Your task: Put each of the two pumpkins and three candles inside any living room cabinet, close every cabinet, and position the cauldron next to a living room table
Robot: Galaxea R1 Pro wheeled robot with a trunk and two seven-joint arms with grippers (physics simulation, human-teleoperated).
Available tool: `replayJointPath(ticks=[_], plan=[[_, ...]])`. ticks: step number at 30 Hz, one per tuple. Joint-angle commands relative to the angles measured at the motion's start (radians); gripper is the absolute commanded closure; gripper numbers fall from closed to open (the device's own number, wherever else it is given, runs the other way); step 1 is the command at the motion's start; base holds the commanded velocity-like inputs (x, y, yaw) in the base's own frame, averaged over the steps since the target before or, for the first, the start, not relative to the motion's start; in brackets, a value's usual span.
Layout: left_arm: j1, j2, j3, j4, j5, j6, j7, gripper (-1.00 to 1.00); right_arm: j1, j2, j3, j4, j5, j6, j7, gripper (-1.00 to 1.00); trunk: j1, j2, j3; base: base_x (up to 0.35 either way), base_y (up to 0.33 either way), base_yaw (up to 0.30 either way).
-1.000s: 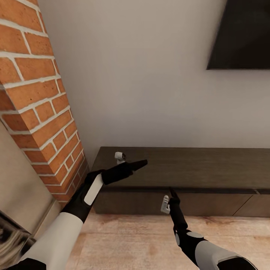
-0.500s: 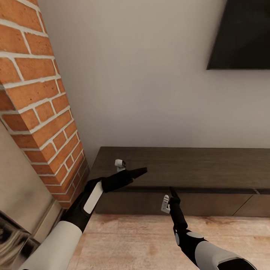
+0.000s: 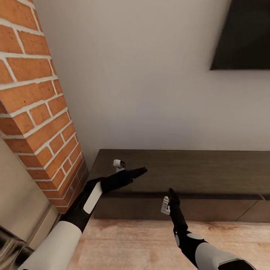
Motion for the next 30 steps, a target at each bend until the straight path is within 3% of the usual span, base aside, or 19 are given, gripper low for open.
replayJointPath(ticks=[1, 21, 30], plan=[[0.0, 0.0, 0.0, 0.0, 0.0, 0.0, 0.0, -1.0, -0.008, 0.0, -0.003, -0.001, -0.001, 0.0, 0.003, -1.0, 0.0, 0.0, 0.0, 0.144, 0.0, 0.0], [0.035, 0.0, 0.0, -0.004, 0.002, -0.004, -0.002, -1.0, 0.01, -0.005, 0.022, 0.008, -0.001, 0.009, -0.059, -1.0, 0.0, 0.0, 0.0, 0.006, 0.0, 0.0], [0.035, 0.0, 0.0, -0.004, 0.002, -0.004, -0.002, -1.0, 0.011, -0.005, 0.088, 0.014, -0.006, 0.067, -0.087, -1.0, 0.0, 0.0, 0.0, 0.0, 0.0, 0.0]])
